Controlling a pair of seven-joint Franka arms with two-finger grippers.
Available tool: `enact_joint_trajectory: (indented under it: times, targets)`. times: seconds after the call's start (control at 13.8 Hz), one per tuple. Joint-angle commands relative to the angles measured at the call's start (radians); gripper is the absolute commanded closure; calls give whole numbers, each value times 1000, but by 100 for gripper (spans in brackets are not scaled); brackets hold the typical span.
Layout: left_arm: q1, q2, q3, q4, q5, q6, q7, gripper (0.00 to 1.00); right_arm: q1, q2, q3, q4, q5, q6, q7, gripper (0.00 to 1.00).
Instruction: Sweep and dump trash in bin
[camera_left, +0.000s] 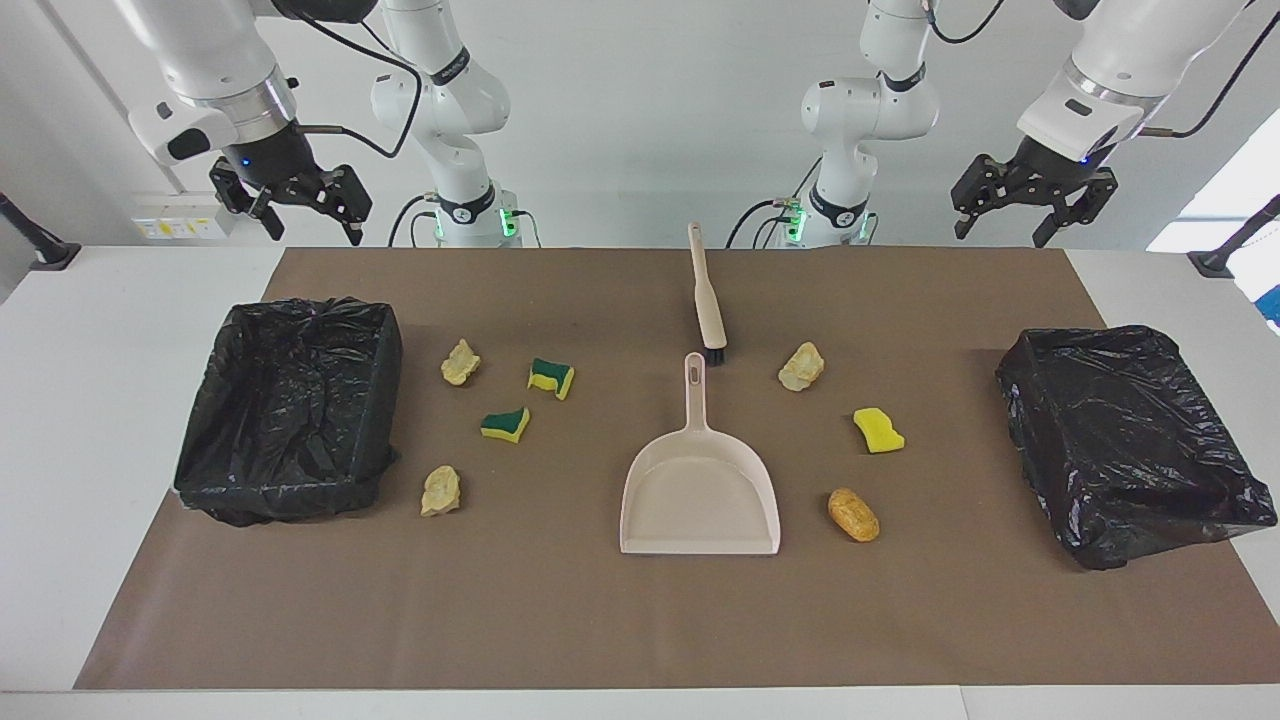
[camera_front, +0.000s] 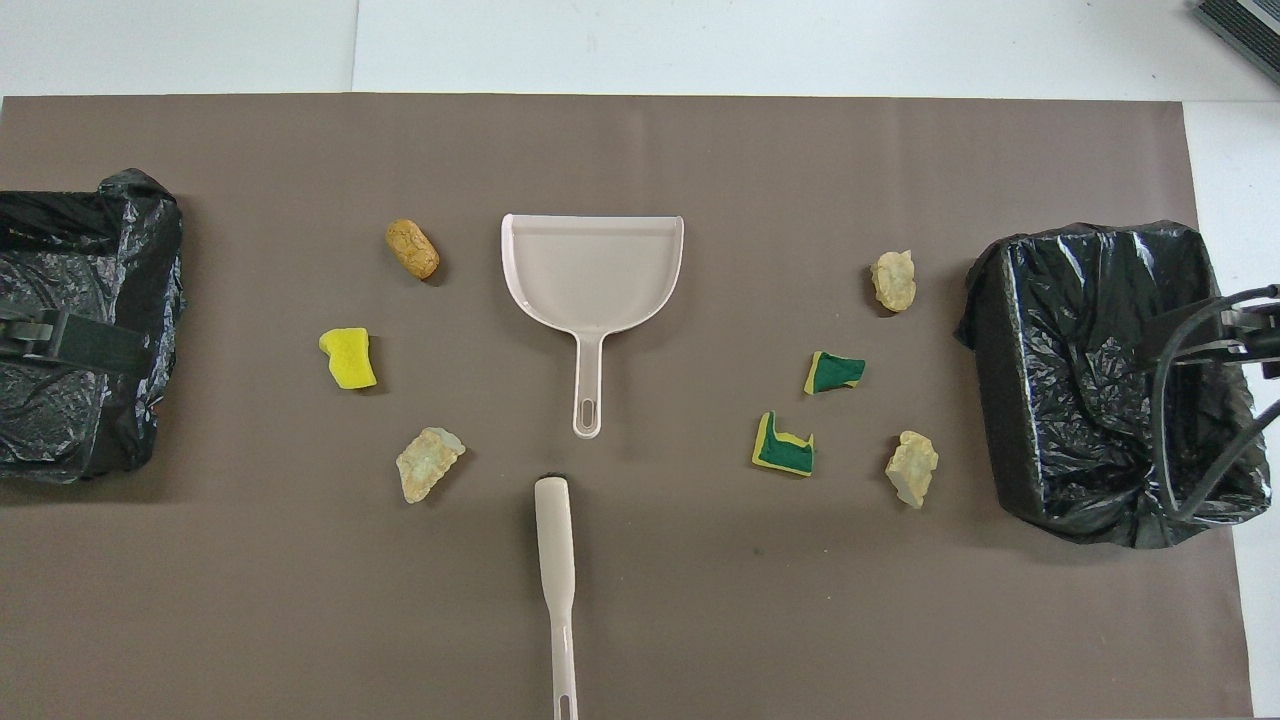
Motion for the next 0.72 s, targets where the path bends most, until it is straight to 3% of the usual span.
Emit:
enact_joint_trajectory:
  times: [0.0,0.51,0.65]
  targets:
    - [2,-13,1,-5,10,3,5,0,-4,13,-2,29,16,-28,1,0]
    - [-11,-21,-9,-18,9,-13,-12,0,-6,10,-4,21,62,-25,33,0]
    - [-19,-70,-46,-90,3,-2,-56,0,-9,2,-8,11,60,-42,30,0]
